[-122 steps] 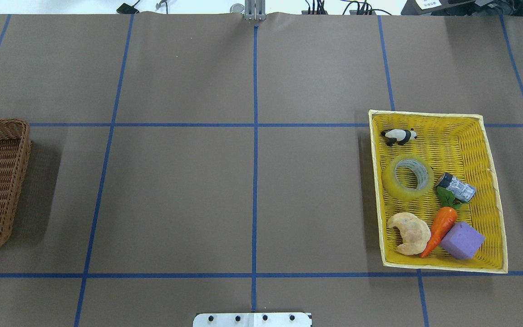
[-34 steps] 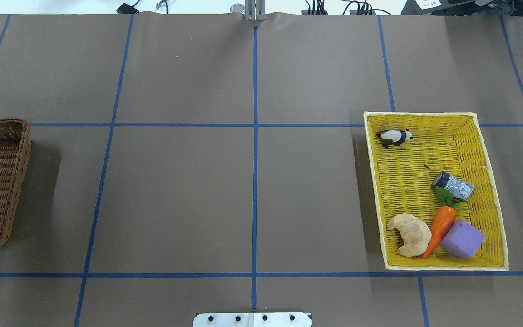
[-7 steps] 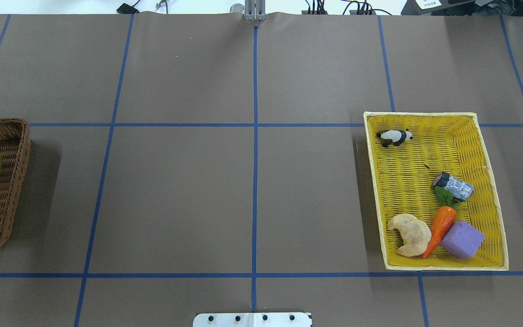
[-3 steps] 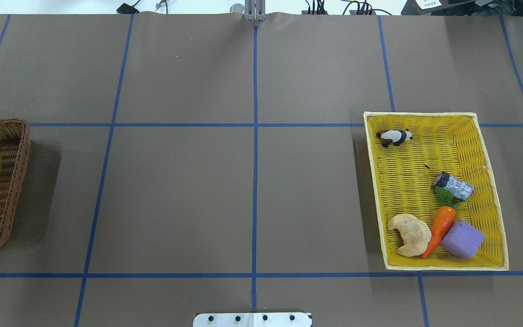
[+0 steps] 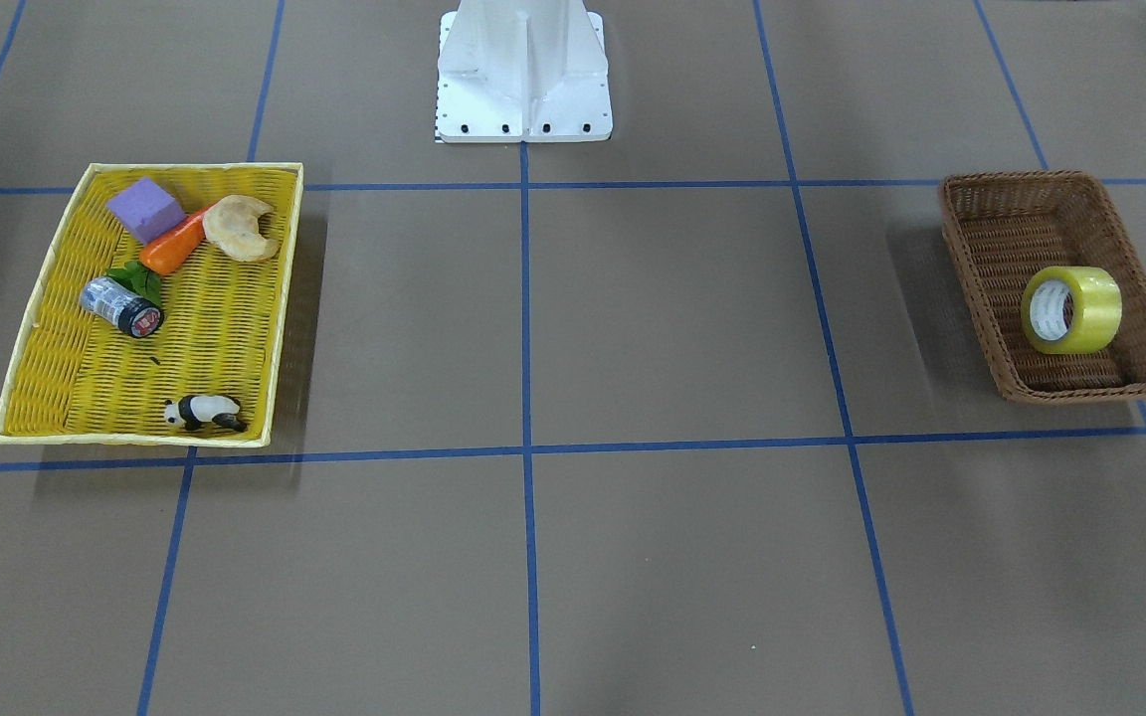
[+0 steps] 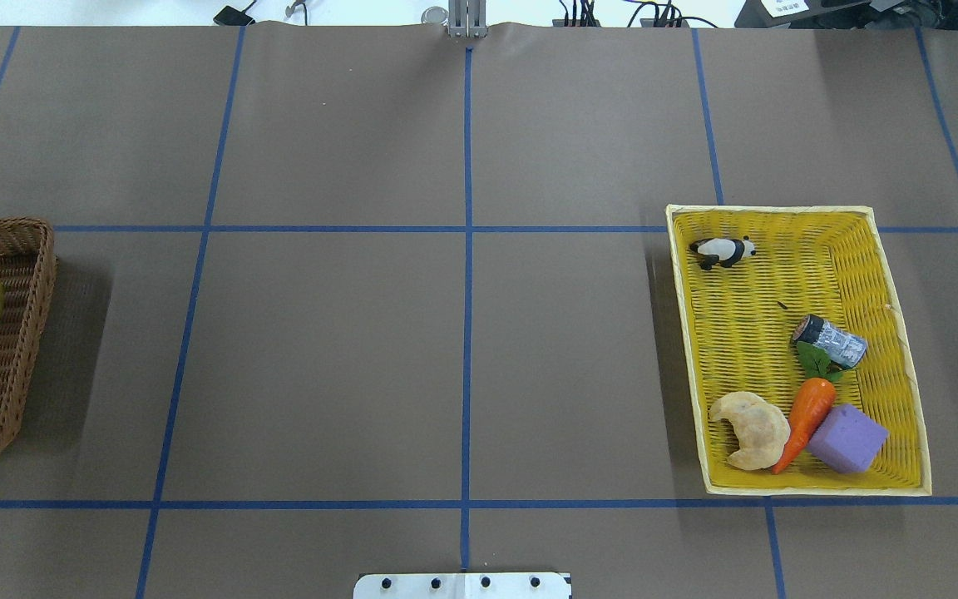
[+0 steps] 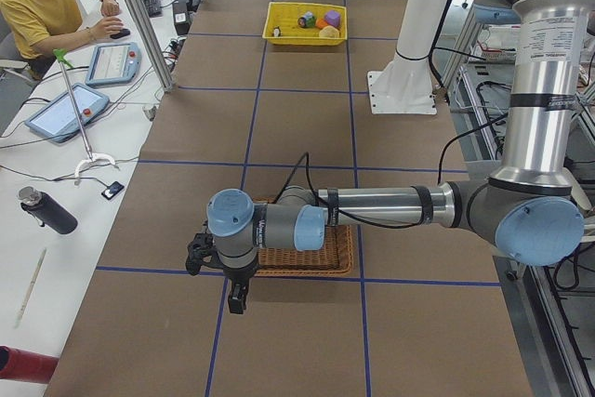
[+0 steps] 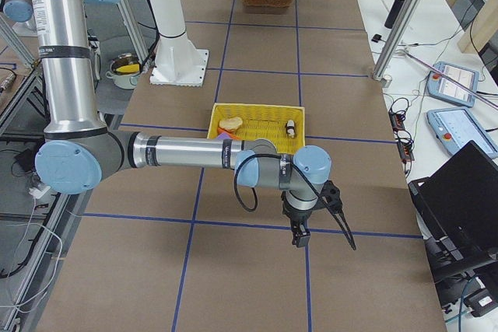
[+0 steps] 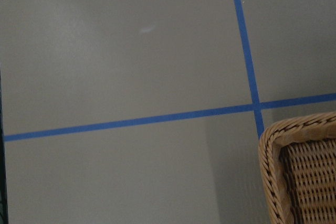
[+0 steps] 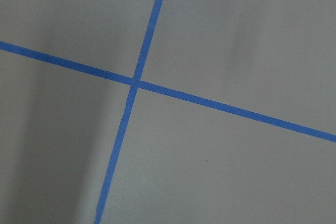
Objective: Move tape to another basket
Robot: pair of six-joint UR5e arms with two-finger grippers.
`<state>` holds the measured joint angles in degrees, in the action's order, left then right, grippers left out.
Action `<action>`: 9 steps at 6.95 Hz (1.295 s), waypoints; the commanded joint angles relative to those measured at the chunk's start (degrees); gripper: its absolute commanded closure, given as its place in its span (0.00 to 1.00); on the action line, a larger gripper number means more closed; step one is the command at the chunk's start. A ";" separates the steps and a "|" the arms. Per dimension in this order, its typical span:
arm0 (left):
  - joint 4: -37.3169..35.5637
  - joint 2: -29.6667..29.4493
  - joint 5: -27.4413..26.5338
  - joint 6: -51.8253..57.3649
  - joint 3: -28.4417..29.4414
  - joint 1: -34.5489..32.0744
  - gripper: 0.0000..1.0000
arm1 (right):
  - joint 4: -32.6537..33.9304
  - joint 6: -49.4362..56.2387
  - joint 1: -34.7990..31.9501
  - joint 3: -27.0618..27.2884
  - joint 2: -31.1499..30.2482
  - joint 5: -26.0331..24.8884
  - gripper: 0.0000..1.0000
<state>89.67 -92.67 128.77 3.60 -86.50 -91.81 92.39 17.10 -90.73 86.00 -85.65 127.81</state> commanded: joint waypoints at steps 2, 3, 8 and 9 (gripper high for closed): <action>-6.18 -0.76 1.91 -0.17 -5.34 0.14 0.01 | 0.07 -0.66 0.03 -0.13 -0.05 0.24 0.00; -6.00 -0.84 5.31 -0.61 -5.52 0.14 0.01 | 0.07 -0.67 0.03 -0.13 -0.31 0.33 0.00; -6.17 -0.67 6.23 -0.61 -6.66 0.05 0.01 | 0.07 -0.75 0.03 -0.13 -0.31 0.42 0.00; -6.17 -0.67 6.23 -0.44 -6.66 0.05 0.01 | 0.07 -0.75 0.03 -0.13 -0.31 0.42 0.00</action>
